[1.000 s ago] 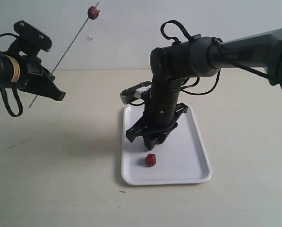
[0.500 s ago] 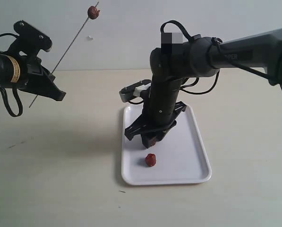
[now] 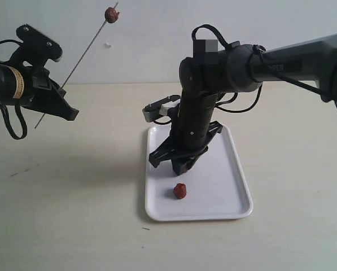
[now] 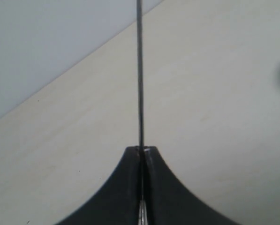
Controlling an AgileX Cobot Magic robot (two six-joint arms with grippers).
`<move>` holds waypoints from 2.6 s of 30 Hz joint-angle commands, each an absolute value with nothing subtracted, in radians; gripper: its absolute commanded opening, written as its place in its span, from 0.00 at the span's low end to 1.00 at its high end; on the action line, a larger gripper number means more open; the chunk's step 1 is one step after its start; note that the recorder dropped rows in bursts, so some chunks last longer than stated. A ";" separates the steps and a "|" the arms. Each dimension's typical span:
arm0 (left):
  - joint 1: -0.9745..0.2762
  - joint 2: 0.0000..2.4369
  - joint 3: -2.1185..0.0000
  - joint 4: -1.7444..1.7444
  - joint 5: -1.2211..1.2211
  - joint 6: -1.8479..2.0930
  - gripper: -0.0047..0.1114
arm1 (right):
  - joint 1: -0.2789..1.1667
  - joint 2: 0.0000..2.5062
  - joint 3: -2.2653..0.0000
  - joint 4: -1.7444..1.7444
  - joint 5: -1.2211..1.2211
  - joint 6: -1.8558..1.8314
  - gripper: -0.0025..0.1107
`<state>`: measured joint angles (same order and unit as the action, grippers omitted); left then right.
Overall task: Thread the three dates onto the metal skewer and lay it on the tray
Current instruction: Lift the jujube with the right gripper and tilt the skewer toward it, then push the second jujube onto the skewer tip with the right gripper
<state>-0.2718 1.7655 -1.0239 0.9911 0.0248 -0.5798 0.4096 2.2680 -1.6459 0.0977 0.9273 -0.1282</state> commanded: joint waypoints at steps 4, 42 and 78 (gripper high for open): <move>-0.268 1.753 -1.023 0.983 0.021 -0.581 0.04 | 0.405 2.264 -1.644 0.079 0.953 -0.169 0.22; -0.665 1.757 -0.897 0.790 0.245 -0.700 0.04 | -0.147 2.110 -1.704 1.293 1.199 -0.796 0.22; -0.752 1.718 -0.897 0.687 0.111 -0.583 0.04 | -0.145 2.112 -1.702 1.279 1.221 -0.810 0.22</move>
